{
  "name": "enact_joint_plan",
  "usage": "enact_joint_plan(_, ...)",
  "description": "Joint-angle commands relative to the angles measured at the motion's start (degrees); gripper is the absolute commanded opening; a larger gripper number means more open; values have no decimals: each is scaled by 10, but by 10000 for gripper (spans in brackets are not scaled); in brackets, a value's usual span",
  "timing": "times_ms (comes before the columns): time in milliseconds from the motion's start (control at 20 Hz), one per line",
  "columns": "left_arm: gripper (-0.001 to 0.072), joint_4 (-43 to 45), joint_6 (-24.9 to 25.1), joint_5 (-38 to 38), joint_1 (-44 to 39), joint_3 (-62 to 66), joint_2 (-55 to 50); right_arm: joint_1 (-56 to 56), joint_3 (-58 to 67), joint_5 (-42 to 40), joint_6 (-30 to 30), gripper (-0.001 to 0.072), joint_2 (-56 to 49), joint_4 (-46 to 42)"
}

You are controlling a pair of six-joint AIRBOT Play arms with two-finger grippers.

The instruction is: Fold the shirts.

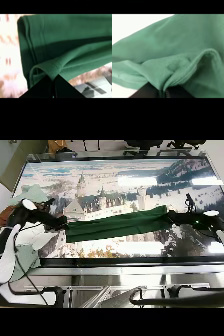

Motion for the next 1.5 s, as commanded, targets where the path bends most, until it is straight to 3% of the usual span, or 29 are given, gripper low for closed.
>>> enact_joint_plan(0, 426, -1, -1, -2, -24, 62, -76, -1, 37, -11, -23, 233, -49, -18)
enact_joint_plan(50, 701, -1, -3, -18, -25, 83, -86, -1, 55, -7, -19, 240, -43, -58)
enact_joint_plan(150, 701, -1, -3, -44, -24, 120, -92, -1, 91, -20, 36, 588, -29, -158)
enact_joint_plan(200, 701, -1, -3, -50, -21, 135, -87, -4, 106, -25, 66, 650, -29, -191)
enact_joint_plan(450, 701, -1, -9, -50, -7, 150, -51, -17, 120, -19, 89, 650, -75, -191)
enact_joint_plan(750, 693, -10, -8, -49, -12, 150, -22, -15, 127, 60, 34, 644, -146, -50)
enact_joint_plan(850, 514, -57, -6, -48, -13, 150, -22, -10, 137, 84, 35, 639, -165, -44)
enact_joint_plan(900, 513, -77, -2, -43, -18, 150, -22, -6, 142, 90, 35, 514, -168, -40)
enact_joint_plan(950, 360, -85, 0, -37, -26, 150, -22, -3, 148, 94, 26, 288, -168, -39)
enact_joint_plan(1000, 86, -87, 10, -30, -38, 150, -22, 0, 158, 98, 22, 124, -166, -39)
enact_joint_plan(1050, 16, -87, 19, -18, -56, 150, -22, 0, 173, 110, 22, 38, -162, -39)
enact_joint_plan(1200, 16, -92, 19, 36, -136, 150, -38, 0, 219, 157, 39, 20, -128, -40)
enact_joint_plan(1450, 16, -122, 18, 188, -327, 153, -132, 0, 249, 256, 78, 21, -13, -27)
